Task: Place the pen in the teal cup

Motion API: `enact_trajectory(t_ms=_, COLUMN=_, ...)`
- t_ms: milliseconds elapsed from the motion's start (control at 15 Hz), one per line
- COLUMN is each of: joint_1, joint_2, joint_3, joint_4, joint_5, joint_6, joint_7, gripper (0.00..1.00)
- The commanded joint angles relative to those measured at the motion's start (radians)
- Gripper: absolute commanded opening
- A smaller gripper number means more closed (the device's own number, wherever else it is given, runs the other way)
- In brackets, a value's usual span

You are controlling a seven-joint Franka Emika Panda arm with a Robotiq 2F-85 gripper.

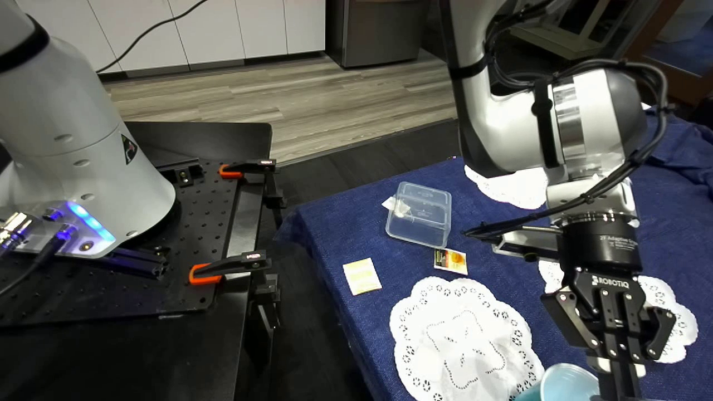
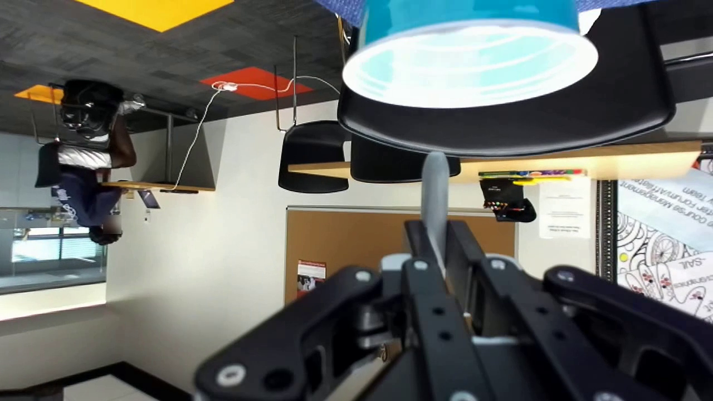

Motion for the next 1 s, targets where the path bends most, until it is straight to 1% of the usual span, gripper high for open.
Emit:
enact_trajectory(t_ms=0, joint_1=-0.026, joint_2=0.047, joint_3=0.023, joint_4=0.059, joint_5=0.010, joint_6=-0.013, joint_7=0.001, gripper=0.03)
enact_trajectory(t_ms=533, joint_1=-0.037, joint_2=0.142, joint_3=0.035, joint_4=0.170, joint_5=0.039, joint_6=-0.021, joint_7=-0.018, gripper=0.03)
enact_trajectory(t_ms=600, joint_1=-0.038, joint_2=0.155, joint_3=0.037, joint_4=0.187, joint_5=0.048, joint_6=-0.023, joint_7=-0.025, gripper=0.38)
enact_trajectory(t_ms=667, joint_1=-0.037, joint_2=0.167, joint_3=0.036, joint_4=0.202, joint_5=0.057, joint_6=-0.022, joint_7=-0.029, gripper=0.40)
enact_trajectory(t_ms=733, joint_1=-0.037, joint_2=0.174, joint_3=0.035, joint_4=0.213, joint_5=0.067, joint_6=-0.020, joint_7=-0.031, gripper=0.46)
enact_trajectory(t_ms=933, joint_1=-0.036, joint_2=0.193, joint_3=0.028, joint_4=0.237, joint_5=0.097, joint_6=-0.019, joint_7=-0.031, gripper=0.69)
